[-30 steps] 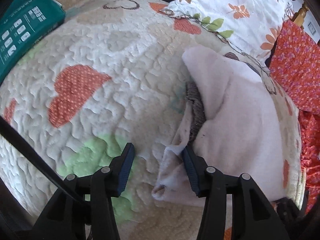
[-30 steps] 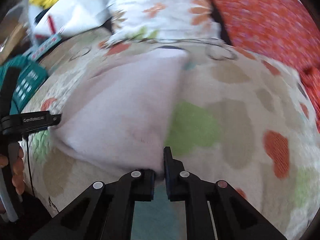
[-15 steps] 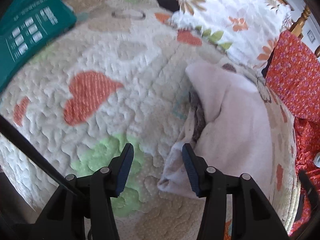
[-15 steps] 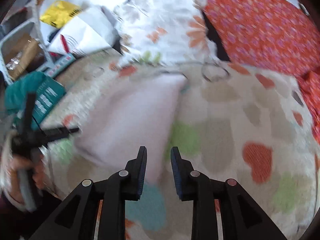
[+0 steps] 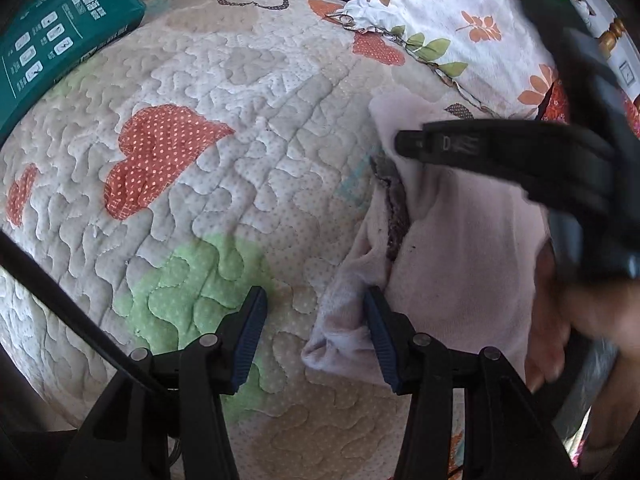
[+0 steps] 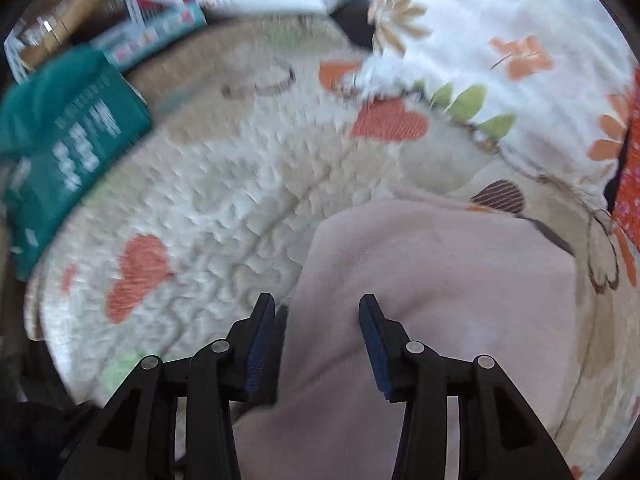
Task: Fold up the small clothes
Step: 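Withdraw both tools from the folded cardigan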
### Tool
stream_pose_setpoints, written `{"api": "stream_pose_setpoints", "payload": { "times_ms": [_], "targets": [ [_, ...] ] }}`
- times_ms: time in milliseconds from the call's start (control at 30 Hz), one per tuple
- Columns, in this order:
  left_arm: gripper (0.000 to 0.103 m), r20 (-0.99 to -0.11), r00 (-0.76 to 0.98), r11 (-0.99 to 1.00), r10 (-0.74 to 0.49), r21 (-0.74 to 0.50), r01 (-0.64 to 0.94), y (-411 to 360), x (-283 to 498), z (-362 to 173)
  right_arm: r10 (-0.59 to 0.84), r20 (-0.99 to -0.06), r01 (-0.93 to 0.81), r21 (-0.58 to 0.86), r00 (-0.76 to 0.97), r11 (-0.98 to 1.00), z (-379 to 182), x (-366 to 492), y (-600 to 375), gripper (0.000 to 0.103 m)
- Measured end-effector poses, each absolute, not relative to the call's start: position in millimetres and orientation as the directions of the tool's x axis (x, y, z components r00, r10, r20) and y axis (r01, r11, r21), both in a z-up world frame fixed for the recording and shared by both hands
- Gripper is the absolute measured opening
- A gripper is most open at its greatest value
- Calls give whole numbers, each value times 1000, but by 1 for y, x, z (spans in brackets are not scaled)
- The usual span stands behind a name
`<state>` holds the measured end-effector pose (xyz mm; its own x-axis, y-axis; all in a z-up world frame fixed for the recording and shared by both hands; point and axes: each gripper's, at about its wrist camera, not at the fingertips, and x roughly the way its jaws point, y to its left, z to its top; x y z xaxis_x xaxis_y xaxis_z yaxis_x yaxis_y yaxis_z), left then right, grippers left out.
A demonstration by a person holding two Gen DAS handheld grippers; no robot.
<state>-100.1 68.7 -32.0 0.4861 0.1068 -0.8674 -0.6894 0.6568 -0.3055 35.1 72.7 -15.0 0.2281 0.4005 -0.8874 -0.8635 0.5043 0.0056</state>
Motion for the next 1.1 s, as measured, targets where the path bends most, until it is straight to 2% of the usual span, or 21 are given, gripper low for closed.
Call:
{"api": "stream_pose_setpoints", "payload": {
  "times_ms": [300, 367, 500, 533, 667, 900, 1100],
  "targets": [
    [49, -872, 477, 648, 112, -301, -700, 72, -97, -32, 352, -907, -853, -14, 231, 521, -35, 61, 127, 7],
    [49, -867, 487, 649, 103, -312, -694, 73, -98, -30, 401, -891, -855, 27, 215, 517, -23, 62, 118, 7],
    [49, -850, 517, 653, 105, -333, -681, 75, -106, -21, 517, -837, -825, 158, 180, 543, 21, 69, 70, 25],
    [49, -842, 527, 654, 114, -336, -678, 75, -108, -18, 530, -828, -814, 174, 183, 553, 30, 67, 51, 25],
    [49, -831, 531, 660, 165, -308, -686, 75, -110, -10, 503, -832, -790, 140, 232, 596, 34, 49, -25, 26],
    [55, -862, 483, 655, 152, -278, -702, 73, -108, -26, 425, -881, -730, 149, 209, 667, -33, 15, -130, 24],
    [56, -848, 497, 663, 185, -266, -700, 63, -116, -21, 443, -854, -696, 143, 273, 703, -28, -12, -182, 28]
  ]
}}
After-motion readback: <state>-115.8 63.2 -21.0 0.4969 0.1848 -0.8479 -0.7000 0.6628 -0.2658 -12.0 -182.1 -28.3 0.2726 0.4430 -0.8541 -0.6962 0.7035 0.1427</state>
